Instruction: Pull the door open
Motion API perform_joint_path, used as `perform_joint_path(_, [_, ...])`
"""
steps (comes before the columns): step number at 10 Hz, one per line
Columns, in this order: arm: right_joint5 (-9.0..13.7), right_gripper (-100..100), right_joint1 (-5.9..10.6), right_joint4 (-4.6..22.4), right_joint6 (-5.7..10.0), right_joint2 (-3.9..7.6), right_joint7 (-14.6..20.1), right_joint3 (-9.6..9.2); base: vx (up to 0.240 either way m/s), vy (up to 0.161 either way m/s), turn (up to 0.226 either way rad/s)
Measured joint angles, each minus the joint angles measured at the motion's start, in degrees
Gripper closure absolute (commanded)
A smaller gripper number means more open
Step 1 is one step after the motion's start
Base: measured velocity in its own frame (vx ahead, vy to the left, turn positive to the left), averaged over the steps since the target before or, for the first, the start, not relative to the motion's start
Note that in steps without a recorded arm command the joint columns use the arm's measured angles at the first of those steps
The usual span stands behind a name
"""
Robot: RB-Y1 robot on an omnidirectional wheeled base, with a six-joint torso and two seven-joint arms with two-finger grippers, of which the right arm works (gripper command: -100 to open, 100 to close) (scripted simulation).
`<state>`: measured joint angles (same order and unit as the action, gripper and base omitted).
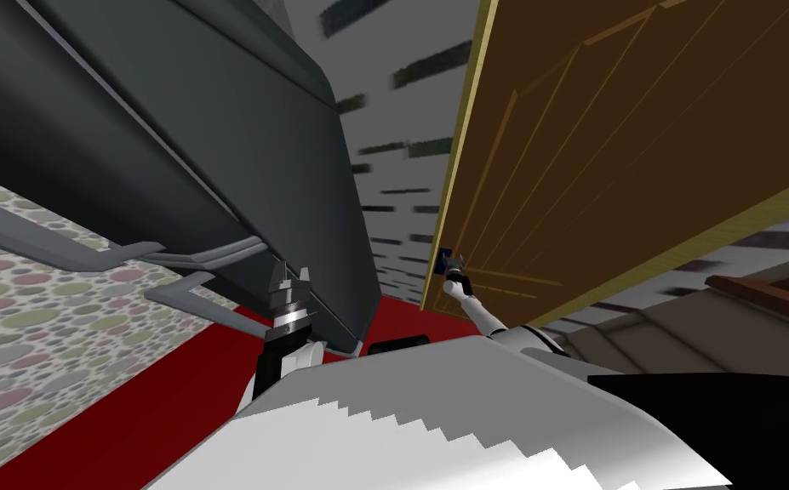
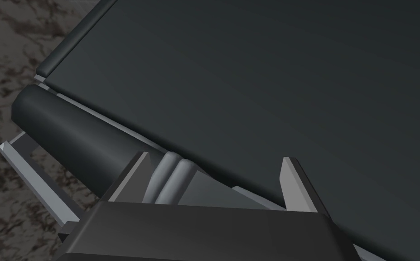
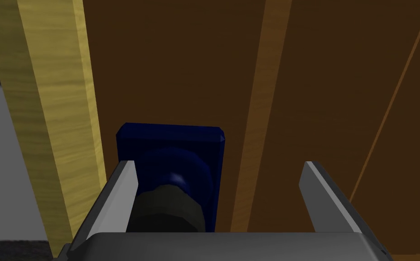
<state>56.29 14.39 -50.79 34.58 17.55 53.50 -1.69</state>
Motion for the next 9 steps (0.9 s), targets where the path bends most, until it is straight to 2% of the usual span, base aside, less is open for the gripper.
perform_joint_path(3, [-3.54, -100, 3.75, 5.29, -1.92, -2.01, 2.29, 3.79, -0.024, -0.018, 0.080])
perform_joint_path(5, [-5.40, -100, 5.42, 6.92, -3.53, -3.14, 3.27, 6.23, -0.013, -0.008, 0.051])
perform_joint_path(6, [-5.51, 100, 5.50, 6.99, -3.70, -3.21, 3.37, 6.36, 0.000, 0.000, 0.000])
perform_joint_path(9, [-5.40, 100, 5.39, 6.96, -3.61, -3.25, 3.30, 6.17, 0.000, 0.003, 0.000])
